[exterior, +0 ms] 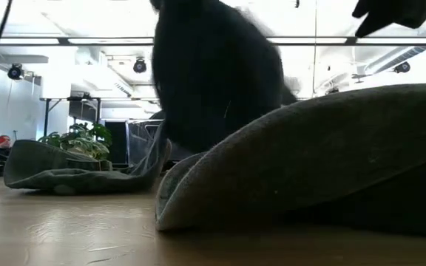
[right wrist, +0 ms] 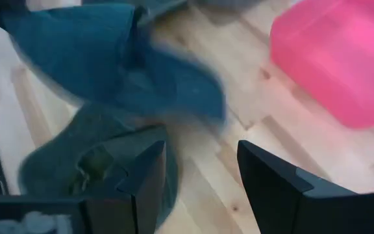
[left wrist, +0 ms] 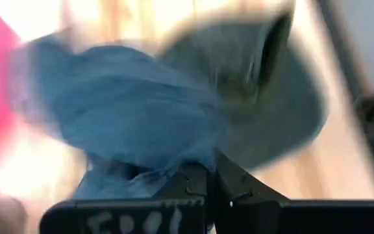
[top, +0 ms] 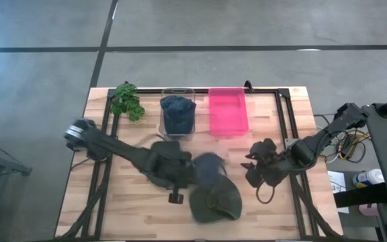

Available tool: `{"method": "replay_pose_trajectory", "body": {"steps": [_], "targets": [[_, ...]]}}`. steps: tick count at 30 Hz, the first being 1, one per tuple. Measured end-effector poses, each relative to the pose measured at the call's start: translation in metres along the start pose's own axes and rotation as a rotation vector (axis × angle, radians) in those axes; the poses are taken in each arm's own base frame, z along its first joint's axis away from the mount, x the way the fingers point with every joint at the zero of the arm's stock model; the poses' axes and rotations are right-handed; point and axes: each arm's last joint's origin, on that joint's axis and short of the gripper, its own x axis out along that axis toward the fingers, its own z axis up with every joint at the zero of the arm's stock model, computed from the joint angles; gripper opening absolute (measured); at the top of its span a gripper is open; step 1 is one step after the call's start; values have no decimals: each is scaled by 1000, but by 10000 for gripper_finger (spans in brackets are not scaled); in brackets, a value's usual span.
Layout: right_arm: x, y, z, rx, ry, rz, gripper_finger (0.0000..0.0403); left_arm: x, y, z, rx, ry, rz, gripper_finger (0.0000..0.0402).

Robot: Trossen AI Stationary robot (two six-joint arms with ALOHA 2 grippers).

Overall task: Pick & Place hat
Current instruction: Put the blue cap into the transparent bin

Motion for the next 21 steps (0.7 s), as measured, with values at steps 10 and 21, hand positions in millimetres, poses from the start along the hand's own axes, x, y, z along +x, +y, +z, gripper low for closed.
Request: {"method": "replay_pose_trajectory", "body": {"steps": [10, 21], "targets": [[43, 28, -25, -45, 256, 1, 187, 67, -25, -10, 324, 213, -162, 0], [85, 40, -24, -96, 195, -21, 173, 26, -28, -3, 130, 197, -102, 13]]}}
